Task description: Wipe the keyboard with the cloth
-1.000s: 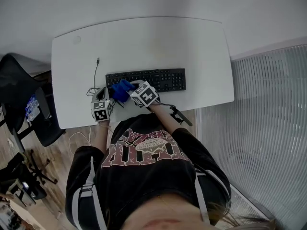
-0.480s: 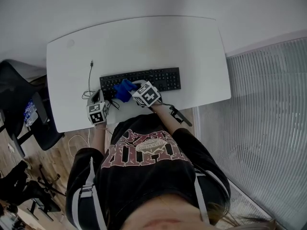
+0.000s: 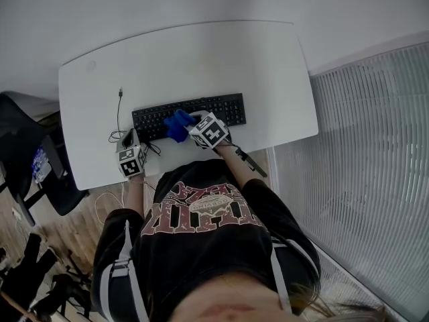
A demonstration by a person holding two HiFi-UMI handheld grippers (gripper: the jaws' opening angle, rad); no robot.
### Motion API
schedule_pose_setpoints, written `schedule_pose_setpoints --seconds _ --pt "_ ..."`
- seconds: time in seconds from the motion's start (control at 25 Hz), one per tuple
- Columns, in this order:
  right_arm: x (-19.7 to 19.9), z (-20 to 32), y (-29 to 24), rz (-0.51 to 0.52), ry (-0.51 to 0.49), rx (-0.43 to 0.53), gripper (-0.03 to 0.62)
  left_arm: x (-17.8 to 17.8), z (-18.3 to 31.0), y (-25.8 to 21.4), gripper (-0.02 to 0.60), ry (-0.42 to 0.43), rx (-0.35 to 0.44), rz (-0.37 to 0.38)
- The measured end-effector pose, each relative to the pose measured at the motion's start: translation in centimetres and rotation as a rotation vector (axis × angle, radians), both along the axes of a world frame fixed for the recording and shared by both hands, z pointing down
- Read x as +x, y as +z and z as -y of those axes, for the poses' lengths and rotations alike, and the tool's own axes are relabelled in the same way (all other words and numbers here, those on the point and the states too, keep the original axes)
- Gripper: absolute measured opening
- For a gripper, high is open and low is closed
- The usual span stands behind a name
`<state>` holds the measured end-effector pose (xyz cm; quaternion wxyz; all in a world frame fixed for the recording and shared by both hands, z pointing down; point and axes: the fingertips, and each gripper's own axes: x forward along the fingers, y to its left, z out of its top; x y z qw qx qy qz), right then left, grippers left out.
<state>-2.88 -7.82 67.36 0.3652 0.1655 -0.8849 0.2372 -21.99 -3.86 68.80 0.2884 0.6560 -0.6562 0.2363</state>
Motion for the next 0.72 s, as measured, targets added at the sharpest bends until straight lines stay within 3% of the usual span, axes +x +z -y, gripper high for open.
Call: schedule_pose_setpoints --seconds 0.72 --pt "7.5 1.6 0.2 -0.084 0.033 0.021 0.064 0.0 -0.1 0.0 0.034 -0.011 -0.005 0.015"
